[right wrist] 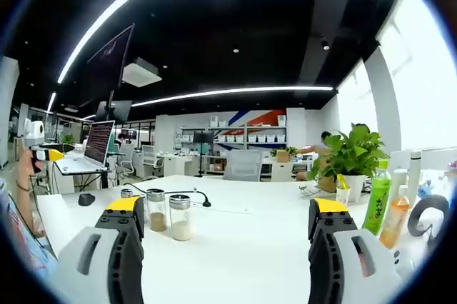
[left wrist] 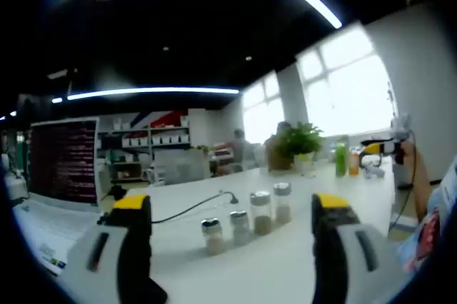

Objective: Rotate the seasoning bottle until the label or dispensing opening points toward the visible target arrow and the bottle remains upright within the marked orientation range

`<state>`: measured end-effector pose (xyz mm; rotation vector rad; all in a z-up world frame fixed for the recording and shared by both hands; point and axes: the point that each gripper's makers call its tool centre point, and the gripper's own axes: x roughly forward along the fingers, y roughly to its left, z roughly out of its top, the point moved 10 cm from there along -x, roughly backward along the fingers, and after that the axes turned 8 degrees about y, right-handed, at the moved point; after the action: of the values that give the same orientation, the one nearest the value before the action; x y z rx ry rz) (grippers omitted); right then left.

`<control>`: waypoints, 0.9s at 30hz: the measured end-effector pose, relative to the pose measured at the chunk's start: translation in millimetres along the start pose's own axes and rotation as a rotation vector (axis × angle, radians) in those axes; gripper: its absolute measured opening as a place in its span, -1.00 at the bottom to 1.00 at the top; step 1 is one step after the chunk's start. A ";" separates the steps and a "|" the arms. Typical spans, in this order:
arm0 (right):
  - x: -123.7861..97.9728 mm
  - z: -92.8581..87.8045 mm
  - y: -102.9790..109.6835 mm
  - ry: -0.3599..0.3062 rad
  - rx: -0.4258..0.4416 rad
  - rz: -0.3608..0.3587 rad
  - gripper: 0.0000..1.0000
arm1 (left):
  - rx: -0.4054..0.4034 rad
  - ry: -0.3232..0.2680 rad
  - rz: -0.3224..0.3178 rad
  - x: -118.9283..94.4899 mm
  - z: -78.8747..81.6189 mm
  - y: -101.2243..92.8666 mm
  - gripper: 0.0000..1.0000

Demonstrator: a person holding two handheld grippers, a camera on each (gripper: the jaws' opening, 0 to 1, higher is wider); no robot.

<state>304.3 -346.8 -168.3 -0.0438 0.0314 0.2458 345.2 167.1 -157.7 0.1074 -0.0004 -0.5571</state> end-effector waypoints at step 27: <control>-2.8 4.7 1.7 -0.055 -0.011 0.009 0.99 | -0.001 0.009 0.016 1.2 -1.7 4.2 0.98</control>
<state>301.3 -345.6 -163.6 -0.0475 -0.0240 0.2561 348.5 170.1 -159.0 0.1089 0.0081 -0.5407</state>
